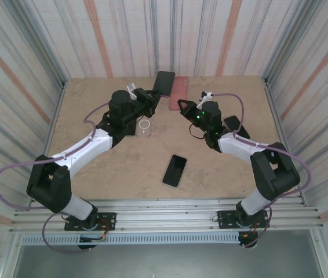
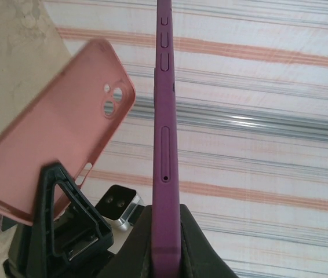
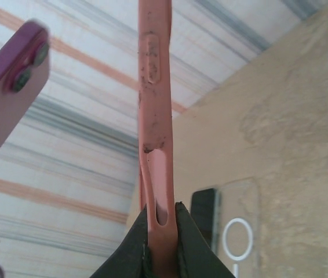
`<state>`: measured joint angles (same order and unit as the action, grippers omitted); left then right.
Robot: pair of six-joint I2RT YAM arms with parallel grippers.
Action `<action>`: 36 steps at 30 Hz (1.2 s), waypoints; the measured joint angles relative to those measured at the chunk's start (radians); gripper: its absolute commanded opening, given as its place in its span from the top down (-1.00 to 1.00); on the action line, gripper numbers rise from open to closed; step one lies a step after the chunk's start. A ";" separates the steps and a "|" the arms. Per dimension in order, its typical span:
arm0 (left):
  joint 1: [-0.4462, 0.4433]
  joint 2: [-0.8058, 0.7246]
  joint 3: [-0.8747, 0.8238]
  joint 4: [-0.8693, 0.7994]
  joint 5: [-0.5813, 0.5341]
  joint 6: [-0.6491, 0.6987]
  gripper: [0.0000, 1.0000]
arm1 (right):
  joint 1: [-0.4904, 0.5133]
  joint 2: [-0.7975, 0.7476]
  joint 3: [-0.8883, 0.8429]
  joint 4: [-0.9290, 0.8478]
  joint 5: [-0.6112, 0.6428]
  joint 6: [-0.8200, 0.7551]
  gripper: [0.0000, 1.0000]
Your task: Take the phone out of the phone case
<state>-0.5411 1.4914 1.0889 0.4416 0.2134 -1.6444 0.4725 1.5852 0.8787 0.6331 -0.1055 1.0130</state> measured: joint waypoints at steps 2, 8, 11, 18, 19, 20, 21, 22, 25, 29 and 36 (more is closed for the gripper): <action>0.006 0.000 -0.005 0.001 -0.003 0.011 0.82 | -0.025 -0.006 -0.001 -0.021 -0.006 -0.005 0.84; 0.012 0.015 -0.045 0.005 -0.016 0.064 0.82 | -0.087 -0.019 -0.008 -0.067 -0.050 -0.021 0.85; 0.012 0.054 -0.071 0.023 -0.031 0.091 0.81 | -0.101 -0.019 -0.008 -0.087 -0.069 -0.024 0.85; 0.009 0.136 -0.140 0.034 -0.083 0.132 0.79 | -0.107 -0.019 -0.030 -0.107 -0.099 -0.024 0.85; 0.006 0.147 -0.148 0.043 -0.094 0.134 0.78 | -0.107 -0.019 -0.034 -0.108 -0.103 -0.024 0.85; 0.003 0.159 -0.156 0.060 -0.106 0.135 0.79 | -0.107 -0.019 -0.037 -0.109 -0.105 -0.024 0.85; -0.001 0.175 -0.163 0.079 -0.115 0.137 0.79 | -0.107 -0.019 -0.042 -0.110 -0.106 -0.024 0.85; -0.005 0.190 -0.167 0.093 -0.121 0.137 0.78 | -0.107 -0.019 -0.045 -0.110 -0.108 -0.023 0.86; -0.019 0.254 -0.169 0.138 -0.137 0.137 0.77 | -0.107 -0.019 -0.060 -0.111 -0.111 -0.023 0.86; -0.029 0.327 -0.169 0.176 -0.146 0.137 0.78 | -0.107 -0.019 -0.078 -0.111 -0.113 -0.019 0.86; -0.029 0.416 -0.169 0.222 -0.156 0.137 0.75 | -0.107 -0.017 -0.080 -0.113 -0.128 -0.019 0.86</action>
<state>-0.5697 1.9076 0.9195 0.6632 0.0578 -1.5078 0.3656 1.5681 0.7990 0.5198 -0.2333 0.9939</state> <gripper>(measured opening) 0.126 0.113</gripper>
